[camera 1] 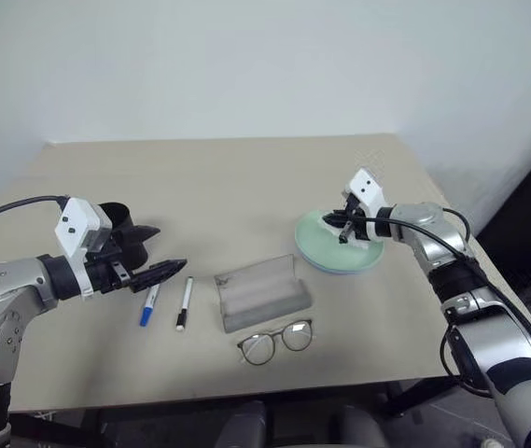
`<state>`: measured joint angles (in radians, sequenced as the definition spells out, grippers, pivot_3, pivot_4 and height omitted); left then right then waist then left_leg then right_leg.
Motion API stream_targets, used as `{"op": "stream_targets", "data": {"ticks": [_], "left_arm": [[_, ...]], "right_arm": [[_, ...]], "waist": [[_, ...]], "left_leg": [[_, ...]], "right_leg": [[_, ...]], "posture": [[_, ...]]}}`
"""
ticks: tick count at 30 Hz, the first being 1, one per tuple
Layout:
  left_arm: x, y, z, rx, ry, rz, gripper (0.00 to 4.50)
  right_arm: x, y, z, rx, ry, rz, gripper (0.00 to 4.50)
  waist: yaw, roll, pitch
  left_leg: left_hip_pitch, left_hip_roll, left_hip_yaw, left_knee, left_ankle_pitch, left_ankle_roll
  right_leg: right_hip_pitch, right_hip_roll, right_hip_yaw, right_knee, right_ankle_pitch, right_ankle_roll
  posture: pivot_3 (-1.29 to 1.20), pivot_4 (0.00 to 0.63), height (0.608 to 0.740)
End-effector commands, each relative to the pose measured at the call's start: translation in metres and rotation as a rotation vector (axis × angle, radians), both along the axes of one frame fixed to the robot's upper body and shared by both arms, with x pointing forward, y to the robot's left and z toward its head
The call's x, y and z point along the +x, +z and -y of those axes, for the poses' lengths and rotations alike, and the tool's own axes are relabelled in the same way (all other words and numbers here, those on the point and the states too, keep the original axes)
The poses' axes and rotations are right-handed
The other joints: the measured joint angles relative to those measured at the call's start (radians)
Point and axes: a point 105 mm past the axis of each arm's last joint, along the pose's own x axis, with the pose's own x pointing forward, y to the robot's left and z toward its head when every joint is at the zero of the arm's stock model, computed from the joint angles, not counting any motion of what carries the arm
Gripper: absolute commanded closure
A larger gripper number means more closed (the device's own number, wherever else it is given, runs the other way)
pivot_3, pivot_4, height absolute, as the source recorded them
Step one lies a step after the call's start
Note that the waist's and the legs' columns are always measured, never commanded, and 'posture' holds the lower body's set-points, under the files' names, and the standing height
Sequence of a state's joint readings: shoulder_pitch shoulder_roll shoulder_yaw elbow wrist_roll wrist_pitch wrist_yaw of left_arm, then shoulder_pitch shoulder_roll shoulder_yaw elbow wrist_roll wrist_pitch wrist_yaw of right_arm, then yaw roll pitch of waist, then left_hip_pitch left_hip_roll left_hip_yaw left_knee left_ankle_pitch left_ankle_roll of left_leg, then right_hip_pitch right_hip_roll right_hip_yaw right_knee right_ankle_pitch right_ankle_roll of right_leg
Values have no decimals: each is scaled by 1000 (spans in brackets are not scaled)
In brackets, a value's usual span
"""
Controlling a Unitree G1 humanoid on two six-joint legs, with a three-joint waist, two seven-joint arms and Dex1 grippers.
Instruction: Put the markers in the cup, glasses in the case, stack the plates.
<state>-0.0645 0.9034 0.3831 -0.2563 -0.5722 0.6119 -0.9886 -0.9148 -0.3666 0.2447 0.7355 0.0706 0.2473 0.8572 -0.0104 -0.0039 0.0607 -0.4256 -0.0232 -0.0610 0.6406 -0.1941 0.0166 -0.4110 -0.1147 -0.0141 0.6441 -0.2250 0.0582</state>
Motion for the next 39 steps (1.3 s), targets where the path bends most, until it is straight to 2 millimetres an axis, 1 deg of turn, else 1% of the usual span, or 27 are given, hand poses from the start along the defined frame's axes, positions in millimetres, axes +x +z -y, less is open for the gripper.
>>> {"op": "stream_targets", "data": {"ticks": [1, 3, 6, 8, 11, 14, 16, 18, 19, 20, 21, 22, 23, 27, 31, 36, 39], "left_arm": [[-3, 14, 3, -4, -9, 52, 0], [-3, 14, 4, -4, -7, 52, 0], [-4, 14, 4, -5, -6, 50, 0], [-4, 14, 6, -7, -11, 48, 0], [-6, 10, 12, -10, -45, 27, 0], [-9, 1, 25, -10, -104, -6, 0], [-12, -8, 38, -22, -158, -34, 0], [-16, -17, 54, -30, -222, -65, 0], [-18, -21, 61, -34, -248, -78, 0], [-20, -26, 68, -39, -277, -92, 0], [-22, -30, 73, -45, -297, -103, 0], [-22, -33, 78, -49, -312, -110, 0], [-22, -35, 82, -52, -321, -115, 0], [-27, -41, 98, -68, -383, -147, 0], [-37, -54, 112, -48, -479, -210, 0], [-42, -64, 119, -29, -547, -264, 0], [-39, -68, 123, -26, -561, -285, 0]], "right_arm": [[9, 21, -3, 11, 5, 77, 3820], [11, 26, -4, 19, 6, 92, 3182], [15, 36, 2, 18, -20, 135, 2143], [11, 48, 6, 33, 5, 149, 1483], [-3, 71, 13, 83, 67, 155, 1483], [-24, 86, 18, 103, 144, 152, 1483], [-42, 86, 22, 86, 205, 128, 1483], [-63, 80, 24, 63, 281, 65, 1483], [-72, 77, 25, 50, 306, 43, 1102], [-79, 74, 26, 36, 324, 28, 899], [-84, 73, 26, 28, 335, 23, 585], [-86, 73, 26, 23, 324, 42, 193], [-84, 73, 27, 18, 302, 63, 42], [-87, 69, 28, 8, 282, 53, 42], [-90, 64, 27, 4, 275, 45, 42], [-92, 60, 27, -1, 267, 30, 42], [-94, 58, 26, 0, 265, 24, 42]], "waist": [[-5, 1, 0], [-12, 1, 0], [-16, 2, 1], [-17, 3, 2], [-16, 4, 3], [-13, 4, 3], [-12, 4, 2], [-10, 4, 2], [-8, 4, 2], [-9, 4, 2], [-9, 4, 2], [-10, 4, 2], [-12, 4, 2], [-12, 4, 2], [-7, 4, 2], [-8, 4, 2], [-8, 4, 2]], "left_leg": [[0, 0, 0, 0, 0, 0], [0, 0, -1, -1, 0, -1], [0, 0, -1, -2, 1, -1], [0, 0, -1, -2, 1, 0], [0, 0, -1, -2, 3, 2], [0, 0, -1, -2, 3, 3], [1, 0, -1, -2, 2, 2], [1, 0, -1, -1, 2, 2], [1, 0, -1, -1, 1, 0], [1, 0, -1, -1, 1, 0], [1, 0, -1, 0, 1, 0], [0, 0, 0, 0, 1, 0], [0, 0, 0, 0, 1, 0], [1, 1, 0, 1, 1, 1], [0, 0, 0, 2, 1, 2], [0, 0, 0, 2, 1, 1], [0, 0, 0, 2, 2, 3]], "right_leg": [[0, 0, 0, 0, 0, 0], [0, 0, 0, 0, 0, 0], [0, 1, 1, 0, 0, 0], [0, 1, 1, 0, 0, 0], [0, 1, 1, 0, 0, 0], [0, 1, 1, 0, -1, 2], [1, 1, 1, -1, -2, 3], [2, 1, 1, -1, -3, 4], [2, 1, 1, -1, -3, 4], [2, 0, 1, -1, -3, 4], [2, 0, 1, -1, -3, 4], [2, 0, 1, 0, -3, 4], [2, 0, 1, 0, -3, 4], [2, 0, 1, 0, -3, 4], [2, -1, 1, 0, -3, 4], [2, -1, 1, 0, -3, 4], [2, -1, 0, 0, -3, 4]], "posture": [[0, 0, 704], [0, 0, 704], [0, 0, 704], [0, 0, 704], [0, 0, 704], [0, 0, 704], [0, 0, 704], [0, 0, 704], [0, 0, 704], [0, 0, 704], [0, 0, 704], [0, 0, 704], [0, 0, 704], [0, 0, 704], [0, 0, 704], [0, 0, 704], [0, 0, 704]]}}
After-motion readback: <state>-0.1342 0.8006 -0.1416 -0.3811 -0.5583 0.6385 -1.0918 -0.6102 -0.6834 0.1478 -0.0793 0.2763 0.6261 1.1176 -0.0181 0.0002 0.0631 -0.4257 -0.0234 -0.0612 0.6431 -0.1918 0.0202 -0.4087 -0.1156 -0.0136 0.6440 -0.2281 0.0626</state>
